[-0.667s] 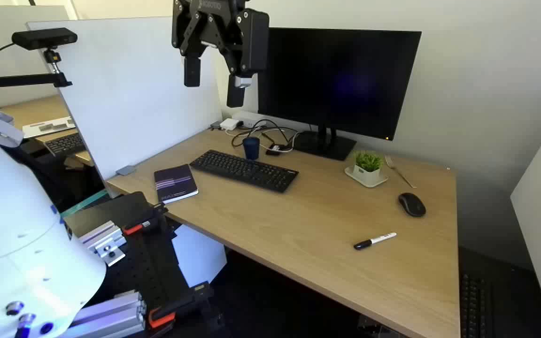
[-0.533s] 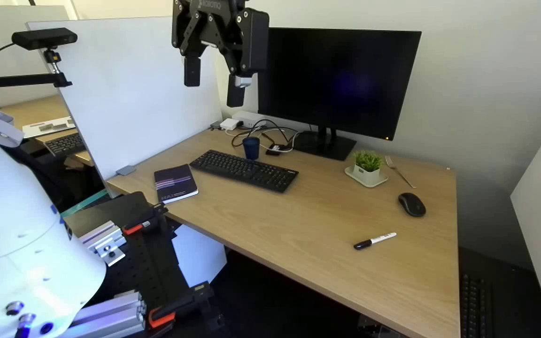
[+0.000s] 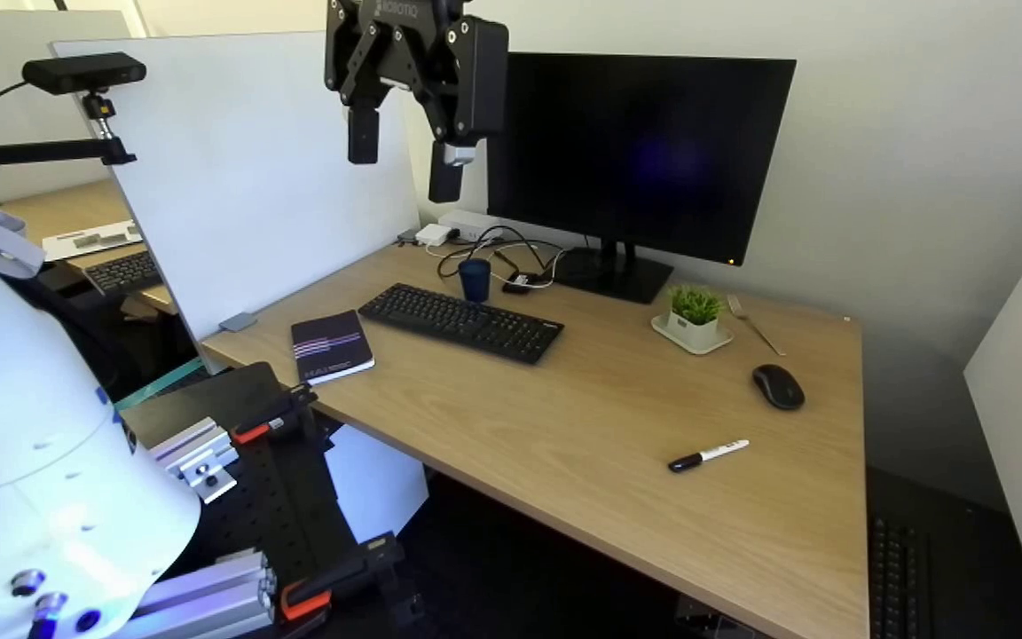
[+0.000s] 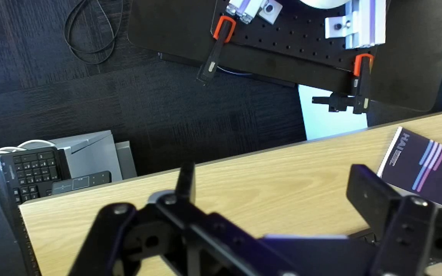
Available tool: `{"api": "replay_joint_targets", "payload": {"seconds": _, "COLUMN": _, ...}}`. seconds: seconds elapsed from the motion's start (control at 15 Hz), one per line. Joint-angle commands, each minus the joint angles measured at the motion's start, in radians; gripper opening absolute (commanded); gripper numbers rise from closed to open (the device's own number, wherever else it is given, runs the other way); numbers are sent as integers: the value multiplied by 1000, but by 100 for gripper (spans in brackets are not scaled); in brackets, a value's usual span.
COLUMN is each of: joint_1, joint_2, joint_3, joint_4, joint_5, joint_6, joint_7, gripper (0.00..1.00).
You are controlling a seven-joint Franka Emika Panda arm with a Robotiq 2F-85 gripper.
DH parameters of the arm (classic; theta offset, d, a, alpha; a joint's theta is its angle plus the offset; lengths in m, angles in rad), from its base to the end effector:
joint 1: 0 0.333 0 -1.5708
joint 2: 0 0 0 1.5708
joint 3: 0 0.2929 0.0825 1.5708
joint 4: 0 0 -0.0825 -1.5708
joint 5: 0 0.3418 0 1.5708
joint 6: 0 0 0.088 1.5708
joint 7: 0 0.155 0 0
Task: Move the cup to the right
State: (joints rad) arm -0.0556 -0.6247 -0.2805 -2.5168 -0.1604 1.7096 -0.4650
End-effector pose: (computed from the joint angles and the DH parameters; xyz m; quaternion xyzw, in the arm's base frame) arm 0.2841 -0.1206 0.4120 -0.9883 -0.1163 0.0904 0.0388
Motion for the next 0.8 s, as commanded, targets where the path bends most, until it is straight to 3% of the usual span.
{"api": "replay_joint_targets", "payload": {"seconds": 0.0, "joint_1": -10, "joint_2": 2, "joint_3": 9, "joint_4": 1, "joint_5": 5, "joint_6": -1, "joint_7": -5, "gripper": 100}}
{"api": "replay_joint_targets", "payload": {"seconds": 0.4, "joint_1": -7, "joint_2": 6, "joint_3": 17, "joint_4": -7, "joint_5": 1, "joint_6": 29, "joint_7": 5, "gripper": 100}}
{"api": "replay_joint_targets", "payload": {"seconds": 0.73, "joint_1": 15, "joint_2": 46, "joint_3": 73, "joint_4": -29, "joint_5": 5, "joint_6": 173, "joint_7": 80, "gripper": 100}}
